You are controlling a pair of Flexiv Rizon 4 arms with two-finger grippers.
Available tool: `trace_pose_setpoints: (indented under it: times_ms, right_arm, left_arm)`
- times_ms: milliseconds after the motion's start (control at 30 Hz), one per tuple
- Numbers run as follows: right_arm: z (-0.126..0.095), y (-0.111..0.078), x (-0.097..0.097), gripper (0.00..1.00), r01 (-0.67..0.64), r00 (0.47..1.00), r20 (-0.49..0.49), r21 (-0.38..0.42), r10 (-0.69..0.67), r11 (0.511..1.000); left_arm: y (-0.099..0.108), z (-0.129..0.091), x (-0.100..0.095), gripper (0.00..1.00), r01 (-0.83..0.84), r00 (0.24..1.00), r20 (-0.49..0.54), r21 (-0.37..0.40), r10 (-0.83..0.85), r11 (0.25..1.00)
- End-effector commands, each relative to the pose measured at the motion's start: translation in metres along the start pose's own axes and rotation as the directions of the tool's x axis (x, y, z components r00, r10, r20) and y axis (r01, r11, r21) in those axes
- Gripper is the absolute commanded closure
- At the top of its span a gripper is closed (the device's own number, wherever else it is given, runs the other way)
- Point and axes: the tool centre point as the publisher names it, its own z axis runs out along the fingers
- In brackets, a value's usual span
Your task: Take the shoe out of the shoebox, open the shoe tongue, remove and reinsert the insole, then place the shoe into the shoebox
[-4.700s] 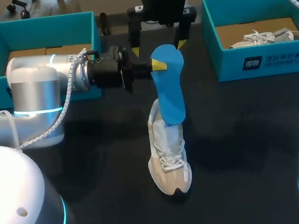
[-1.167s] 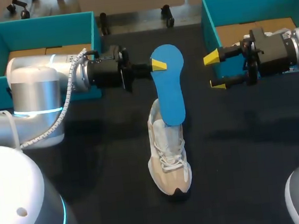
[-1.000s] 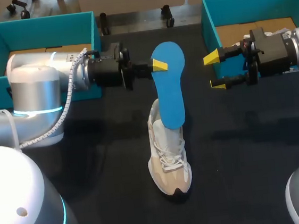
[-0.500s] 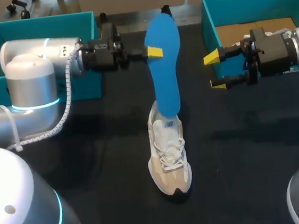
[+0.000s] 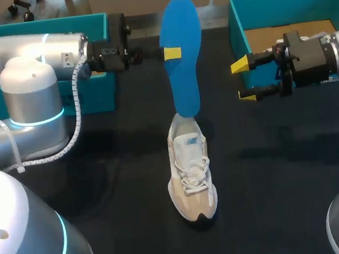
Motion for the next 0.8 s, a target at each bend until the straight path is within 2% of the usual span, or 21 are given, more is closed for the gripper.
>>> trace_pose_setpoints:
  times_ms: [33,133,200,800]
  right_arm:
    - [0.0012,0.0002,0.0,0.0,0.0,1.0,0.0,-0.001,0.0,1.0]
    - [0.0012,0.0002,0.0,0.0,0.0,1.0,0.0,-0.001,0.0,1.0]
    - [0.0012,0.0002,0.0,0.0,0.0,1.0,0.0,-0.001,0.0,1.0]
    - [0.0012,0.0002,0.0,0.0,0.0,1.0,0.0,-0.001,0.0,1.0]
  left_arm:
    - [-0.0066,-0.0059,0.0047,1.0,-0.638,0.769,0.03,-0.037,0.639,0.769]
    - [-0.0094,-0.0091,0.006,1.0,-0.723,0.687,0.03,-0.067,0.726,0.687]
    - [-0.01,-0.01,0.0052,1.0,-0.743,0.663,0.04,-0.093,0.748,0.663]
    - [-0.0102,-0.01,0.0049,1.0,-0.737,0.67,0.038,-0.088,0.742,0.67]
